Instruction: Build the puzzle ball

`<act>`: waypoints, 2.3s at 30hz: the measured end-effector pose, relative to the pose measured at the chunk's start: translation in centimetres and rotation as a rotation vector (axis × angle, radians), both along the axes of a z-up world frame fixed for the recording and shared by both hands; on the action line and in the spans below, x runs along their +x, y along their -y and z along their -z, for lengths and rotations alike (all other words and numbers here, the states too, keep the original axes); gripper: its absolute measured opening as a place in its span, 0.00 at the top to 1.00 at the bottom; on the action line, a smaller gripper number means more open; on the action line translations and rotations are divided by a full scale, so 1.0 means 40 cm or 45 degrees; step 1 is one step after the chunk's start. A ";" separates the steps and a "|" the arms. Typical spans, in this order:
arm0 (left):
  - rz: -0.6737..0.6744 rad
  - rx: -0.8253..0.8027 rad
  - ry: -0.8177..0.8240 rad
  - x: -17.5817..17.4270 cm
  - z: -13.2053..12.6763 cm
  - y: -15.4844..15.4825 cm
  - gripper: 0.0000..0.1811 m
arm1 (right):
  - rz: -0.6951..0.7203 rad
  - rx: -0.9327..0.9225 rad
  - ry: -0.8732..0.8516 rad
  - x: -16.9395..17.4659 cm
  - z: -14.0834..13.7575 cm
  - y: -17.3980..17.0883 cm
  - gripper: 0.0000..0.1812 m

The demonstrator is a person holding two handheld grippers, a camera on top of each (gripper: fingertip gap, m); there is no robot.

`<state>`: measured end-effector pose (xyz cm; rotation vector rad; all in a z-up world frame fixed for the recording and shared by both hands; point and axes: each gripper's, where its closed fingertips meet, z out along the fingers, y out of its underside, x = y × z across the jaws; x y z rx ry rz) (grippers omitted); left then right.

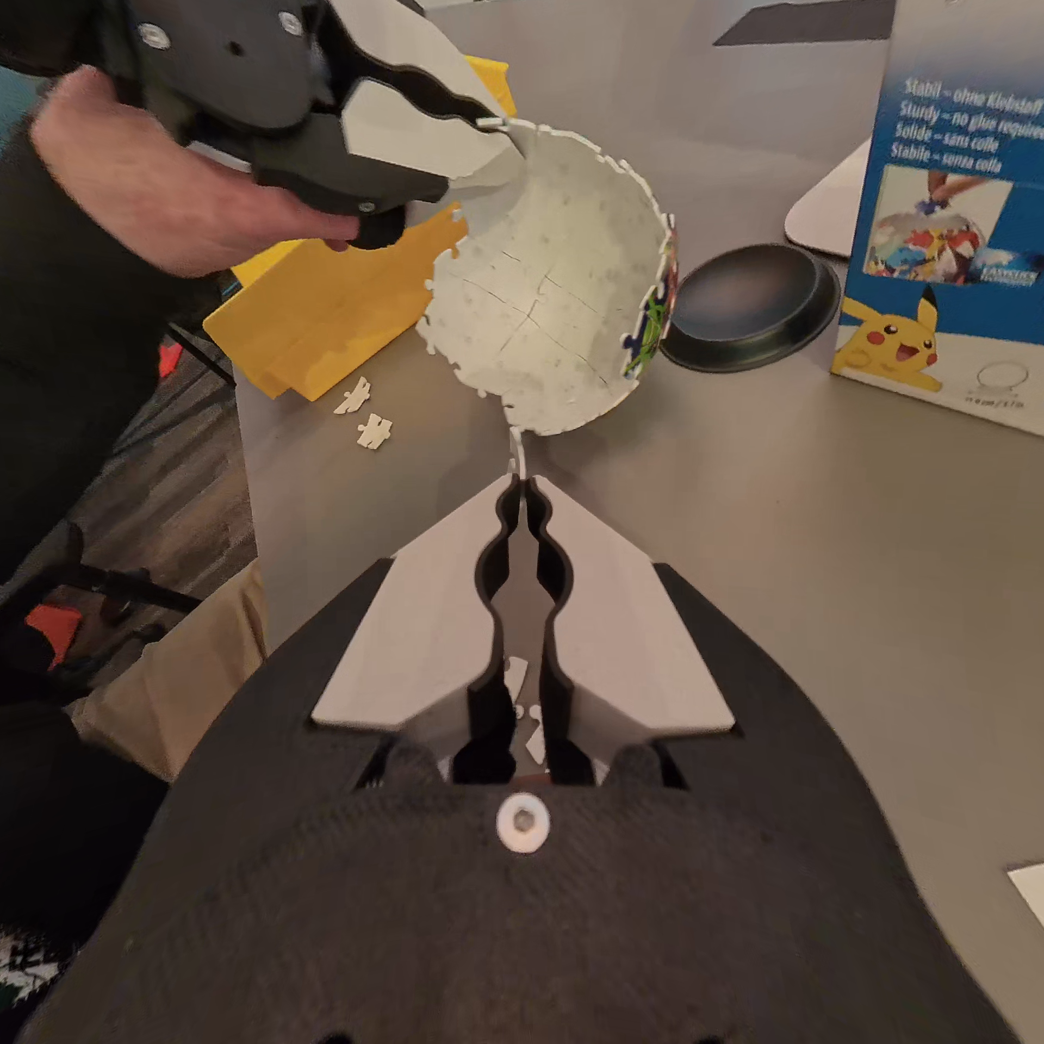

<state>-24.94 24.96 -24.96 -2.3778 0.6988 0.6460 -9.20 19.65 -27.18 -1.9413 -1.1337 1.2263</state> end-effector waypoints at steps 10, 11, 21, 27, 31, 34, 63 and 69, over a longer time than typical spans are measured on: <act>0.045 -0.081 -0.163 0.060 -0.013 0.056 0.99 | -0.032 0.066 0.143 -0.014 0.053 0.029 1.00; 0.048 -0.094 -0.167 0.065 -0.009 0.061 0.99 | -0.048 0.092 0.156 -0.015 0.050 0.037 1.00; 0.095 -0.142 -0.316 0.102 -0.018 0.094 0.99 | -0.088 0.301 0.299 -0.017 0.032 0.062 1.00; 0.134 -0.153 -0.424 0.130 -0.021 0.109 0.99 | -0.102 0.334 0.358 -0.028 0.052 0.090 1.00; 0.128 -0.180 -0.461 0.125 -0.024 0.118 0.99 | -0.083 0.360 0.387 -0.030 0.062 0.088 1.00; 0.130 -0.189 -0.465 0.116 -0.023 0.125 0.99 | -0.087 0.390 0.403 -0.026 0.063 0.090 1.00; 0.234 -0.108 -0.466 0.125 -0.026 0.133 0.99 | 0.005 0.121 0.389 -0.088 0.060 0.059 1.00; 0.260 -0.108 -0.479 0.135 -0.027 0.137 0.99 | -0.008 0.138 0.465 -0.084 0.094 0.060 1.00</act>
